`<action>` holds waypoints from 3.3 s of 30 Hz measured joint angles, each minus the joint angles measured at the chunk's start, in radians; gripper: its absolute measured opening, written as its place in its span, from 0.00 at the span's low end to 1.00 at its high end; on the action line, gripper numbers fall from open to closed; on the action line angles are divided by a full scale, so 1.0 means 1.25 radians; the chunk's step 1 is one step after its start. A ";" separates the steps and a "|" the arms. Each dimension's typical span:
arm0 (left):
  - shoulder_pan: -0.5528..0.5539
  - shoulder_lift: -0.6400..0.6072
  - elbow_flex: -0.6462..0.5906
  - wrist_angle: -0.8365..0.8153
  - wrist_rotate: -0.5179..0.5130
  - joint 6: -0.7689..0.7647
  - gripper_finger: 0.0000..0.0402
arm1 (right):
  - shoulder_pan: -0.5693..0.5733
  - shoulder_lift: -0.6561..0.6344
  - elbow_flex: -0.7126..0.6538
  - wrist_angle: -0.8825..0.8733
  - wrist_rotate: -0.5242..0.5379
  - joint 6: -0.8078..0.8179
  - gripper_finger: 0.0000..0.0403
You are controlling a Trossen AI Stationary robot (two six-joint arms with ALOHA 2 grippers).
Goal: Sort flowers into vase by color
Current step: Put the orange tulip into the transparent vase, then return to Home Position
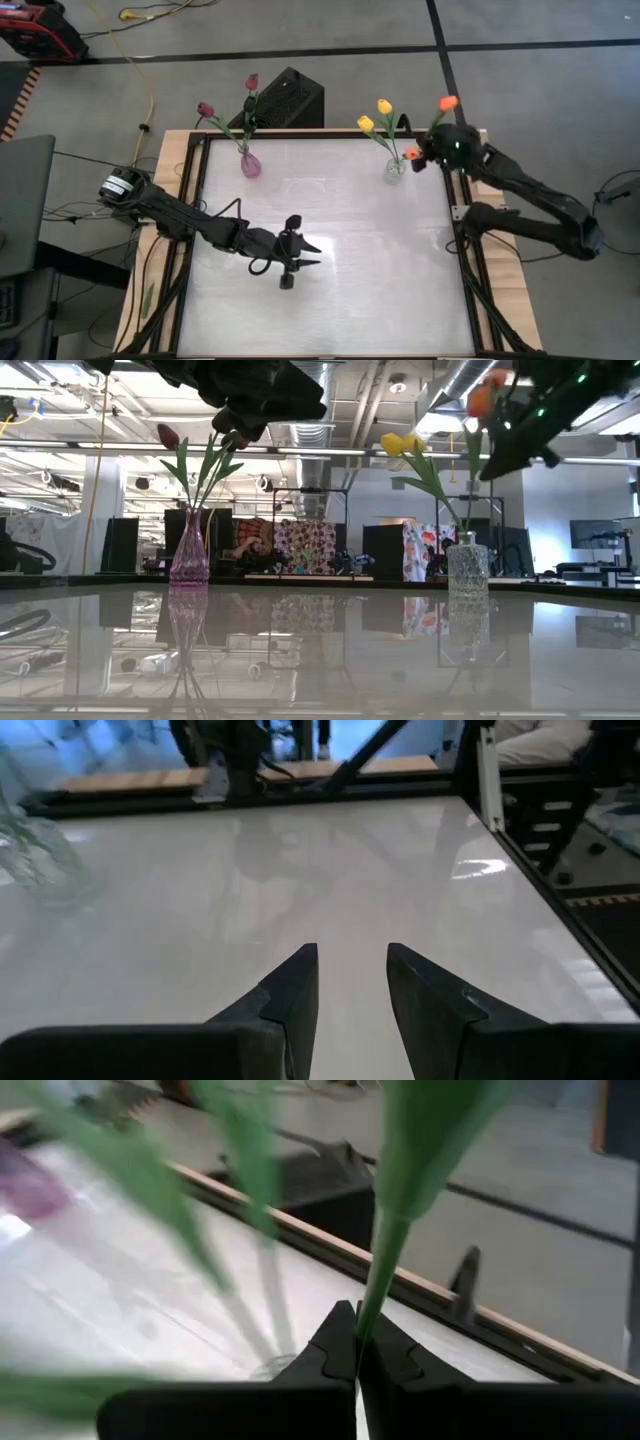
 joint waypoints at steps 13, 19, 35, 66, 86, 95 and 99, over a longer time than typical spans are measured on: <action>0.001 0.000 0.000 -0.026 0.061 -0.010 0.27 | -0.135 0.119 0.000 0.166 -0.264 -0.013 0.06; 0.003 0.000 0.000 -0.025 0.062 0.008 0.27 | -0.135 0.095 0.009 0.134 -0.264 -0.025 0.06; 0.013 0.000 0.000 -0.020 0.058 -0.004 0.27 | -0.113 0.074 0.021 0.079 -0.262 -0.029 0.06; 0.011 0.000 0.000 -0.025 0.078 -0.016 0.27 | -0.105 0.130 0.021 0.039 -0.260 -0.041 0.16; 0.011 0.000 0.000 -0.030 0.078 -0.028 0.27 | -0.105 0.130 0.026 -0.142 -0.262 -0.053 0.64; 0.011 -0.005 0.000 -0.044 0.077 -0.013 0.27 | -0.061 0.124 0.137 -0.324 -0.277 -0.038 0.65; 0.011 -0.034 0.000 -0.092 0.071 -0.011 0.27 | 0.001 0.124 0.173 -0.471 -0.287 0.010 0.65</action>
